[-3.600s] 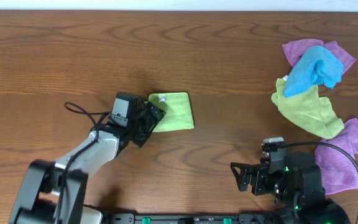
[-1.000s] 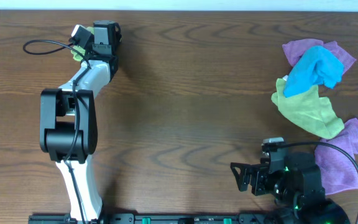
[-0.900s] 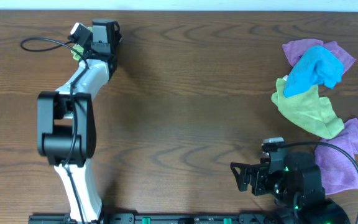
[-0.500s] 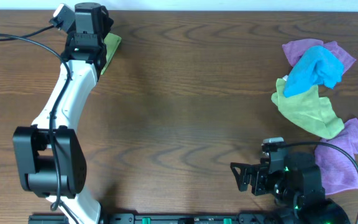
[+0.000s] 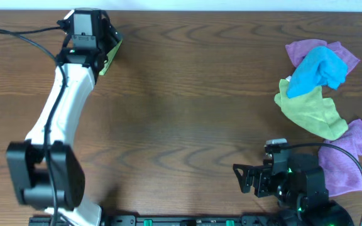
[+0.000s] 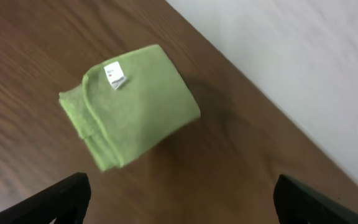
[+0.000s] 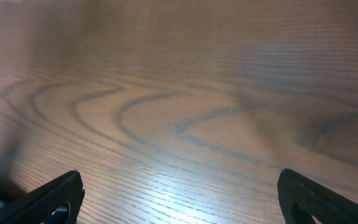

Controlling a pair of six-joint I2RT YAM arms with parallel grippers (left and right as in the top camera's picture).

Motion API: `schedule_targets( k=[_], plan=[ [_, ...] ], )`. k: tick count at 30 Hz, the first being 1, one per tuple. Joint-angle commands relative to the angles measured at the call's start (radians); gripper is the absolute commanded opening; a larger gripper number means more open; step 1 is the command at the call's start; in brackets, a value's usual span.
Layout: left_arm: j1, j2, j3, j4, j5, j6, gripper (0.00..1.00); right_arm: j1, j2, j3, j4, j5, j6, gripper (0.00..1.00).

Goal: Fold the cloth
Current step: 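Lower the folded towel onto the table and release it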

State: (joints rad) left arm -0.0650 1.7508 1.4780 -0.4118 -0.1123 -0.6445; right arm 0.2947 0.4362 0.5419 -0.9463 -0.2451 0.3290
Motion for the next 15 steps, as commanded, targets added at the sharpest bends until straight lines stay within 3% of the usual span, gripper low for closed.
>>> schedule_targets(
  k=[1, 5, 15],
  plan=[
    [0.008, -0.112, 0.018, -0.054, 0.058, 0.150, 0.95, -0.007, -0.005, -0.001, -0.001, 0.006, 0.007, 0.99],
    [0.008, -0.230, 0.018, -0.114, 0.065, 0.326, 0.95, -0.007, -0.005, -0.001, -0.001, 0.006, 0.007, 0.99],
    [0.008, -0.446, 0.018, -0.392, 0.070, 0.354, 0.95, -0.007, -0.005, -0.001, -0.001, 0.006, 0.007, 0.99]
  ],
)
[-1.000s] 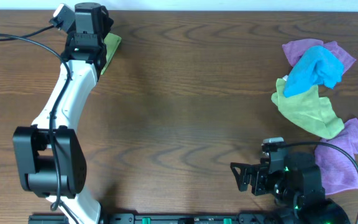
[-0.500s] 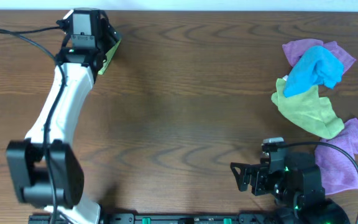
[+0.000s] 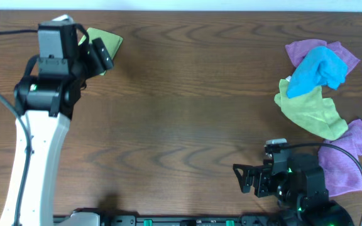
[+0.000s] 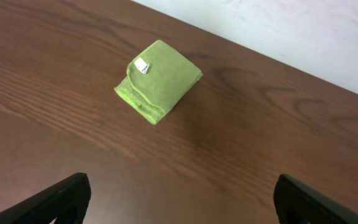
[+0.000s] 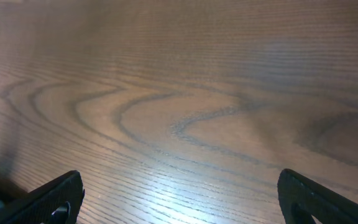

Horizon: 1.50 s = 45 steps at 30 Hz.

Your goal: Fold the cloth

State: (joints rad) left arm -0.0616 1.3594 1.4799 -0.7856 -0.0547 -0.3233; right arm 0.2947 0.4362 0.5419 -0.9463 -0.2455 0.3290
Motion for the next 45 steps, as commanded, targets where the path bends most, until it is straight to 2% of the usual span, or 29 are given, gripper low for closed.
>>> schedule_targets(
  k=[1, 11, 15, 20, 24, 37, 45],
  plan=[
    [0.004, -0.073, 0.016, -0.035, 0.015, 0.034, 0.95, -0.007, -0.005, -0.001, -0.001, 0.006, 0.007, 0.99],
    [0.004, -0.257, 0.014, -0.331, 0.021, 0.052, 0.95, -0.007, -0.005, -0.001, -0.001, 0.006, 0.007, 0.99],
    [0.004, -0.305, 0.007, -0.392, 0.022, 0.058, 0.95, -0.007, -0.005, -0.001, -0.001, 0.006, 0.007, 0.99],
    [0.004, -0.382, -0.069, -0.386, 0.026, 0.059, 0.95, -0.007, -0.005, -0.001, -0.001, 0.006, 0.007, 0.99],
    [0.004, -0.494, -0.219, -0.325, 0.026, 0.076, 0.95, -0.007, -0.005, -0.001, -0.001, 0.006, 0.007, 0.99],
    [0.004, -1.031, -0.813, -0.070, 0.023, 0.108, 0.95, -0.007, -0.005, -0.001, -0.001, 0.006, 0.007, 0.99],
    [0.004, -1.263, -0.998, -0.043, 0.023, 0.127, 0.95, -0.007, -0.005, -0.001, -0.001, 0.006, 0.007, 0.99]
  ],
)
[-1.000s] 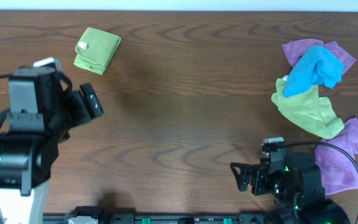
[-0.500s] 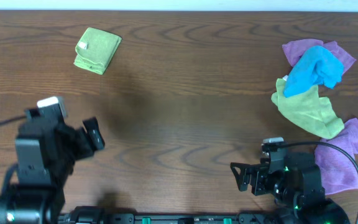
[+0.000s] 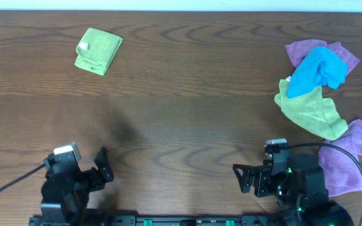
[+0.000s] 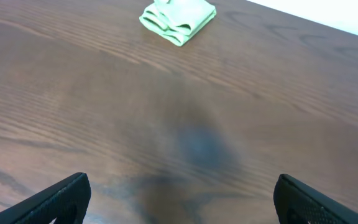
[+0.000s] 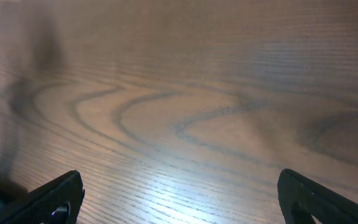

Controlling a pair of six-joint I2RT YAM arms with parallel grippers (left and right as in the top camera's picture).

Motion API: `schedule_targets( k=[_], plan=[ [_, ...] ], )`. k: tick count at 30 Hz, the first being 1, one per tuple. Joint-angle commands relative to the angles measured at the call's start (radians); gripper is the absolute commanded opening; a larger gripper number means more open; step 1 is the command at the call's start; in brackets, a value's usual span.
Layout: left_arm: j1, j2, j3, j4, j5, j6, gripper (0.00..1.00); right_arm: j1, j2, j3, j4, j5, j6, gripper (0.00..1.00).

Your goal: Fold the cloth

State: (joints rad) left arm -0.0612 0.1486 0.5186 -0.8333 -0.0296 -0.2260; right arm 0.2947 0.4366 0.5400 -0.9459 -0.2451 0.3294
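Observation:
A folded green cloth (image 3: 98, 50) with a small white tag lies flat at the table's far left; the left wrist view shows this green cloth (image 4: 178, 17) far ahead. My left gripper (image 3: 103, 171) is pulled back to the front edge, open and empty, its fingertips (image 4: 59, 198) spread wide over bare wood. My right gripper (image 3: 242, 177) sits open and empty at the front right, with its fingertips (image 5: 48, 200) low over bare wood.
At the right lies a heap of loose cloths: purple (image 3: 338, 53), blue (image 3: 319, 69), yellow-green (image 3: 312, 109) and another purple cloth (image 3: 345, 158) beside the right arm's base. The table's far edge (image 4: 303, 15) runs behind the folded cloth.
My left arm has drawn back from beside the folded green cloth at the far left to the front edge. The cloth stays where it was. The right arm has not moved.
My left gripper was open right over the folded green cloth at the far left. Then it stood open a little back from it, with the cloth lying free. Now it rests open at the front edge, far from the cloth.

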Motion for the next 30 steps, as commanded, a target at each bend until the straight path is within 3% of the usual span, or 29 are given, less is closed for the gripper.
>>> schedule_targets(
  k=[1, 8, 15, 30],
  plan=[
    [0.004, -0.078, -0.055, 0.004, -0.002, 0.037, 0.95, -0.007, -0.006, 0.001, -0.001, 0.006, 0.007, 0.99],
    [0.004, -0.145, -0.131, 0.005, 0.008, 0.084, 0.95, -0.007, -0.006, 0.001, -0.001, 0.006, 0.007, 0.99],
    [0.005, -0.145, -0.152, -0.007, 0.072, 0.243, 0.95, -0.007, -0.006, 0.001, -0.001, 0.006, 0.007, 0.99],
    [0.004, -0.144, -0.211, -0.026, 0.048, 0.249, 0.95, -0.007, -0.005, 0.001, -0.001, 0.006, 0.007, 0.99]
  ],
)
